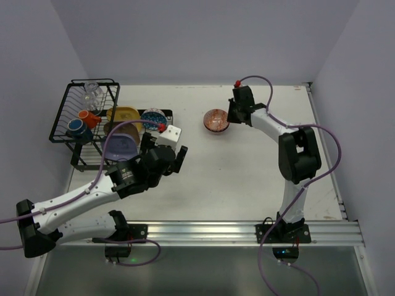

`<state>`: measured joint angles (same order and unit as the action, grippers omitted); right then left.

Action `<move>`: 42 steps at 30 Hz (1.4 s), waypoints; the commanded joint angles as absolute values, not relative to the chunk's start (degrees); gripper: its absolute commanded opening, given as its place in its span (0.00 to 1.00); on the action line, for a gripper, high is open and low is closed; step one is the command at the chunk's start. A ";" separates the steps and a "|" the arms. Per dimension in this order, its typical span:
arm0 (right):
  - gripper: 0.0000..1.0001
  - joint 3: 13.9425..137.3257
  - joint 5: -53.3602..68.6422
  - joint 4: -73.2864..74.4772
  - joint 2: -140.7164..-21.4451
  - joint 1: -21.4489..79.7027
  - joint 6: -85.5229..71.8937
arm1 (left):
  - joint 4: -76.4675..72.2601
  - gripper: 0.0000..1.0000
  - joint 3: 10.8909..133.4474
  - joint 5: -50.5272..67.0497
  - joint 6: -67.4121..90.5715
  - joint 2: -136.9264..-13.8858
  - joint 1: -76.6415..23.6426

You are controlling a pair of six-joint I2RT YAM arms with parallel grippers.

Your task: Unload the mixed dishes from the dish rack

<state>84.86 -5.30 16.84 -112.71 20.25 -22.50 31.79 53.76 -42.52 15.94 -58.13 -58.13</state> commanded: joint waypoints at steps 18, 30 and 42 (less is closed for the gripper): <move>0.87 78.52 -11.61 22.68 -86.51 20.22 -28.73 | 24.18 1.00 65.83 -47.63 50.39 -71.98 -44.31; 0.99 47.39 27.41 12.74 -34.42 20.13 -36.74 | 13.55 1.00 67.50 -49.83 71.71 -86.13 -29.45; 0.99 41.66 27.96 23.55 -22.15 20.13 -35.24 | -3.88 1.00 67.49 -51.85 72.23 -99.22 -25.49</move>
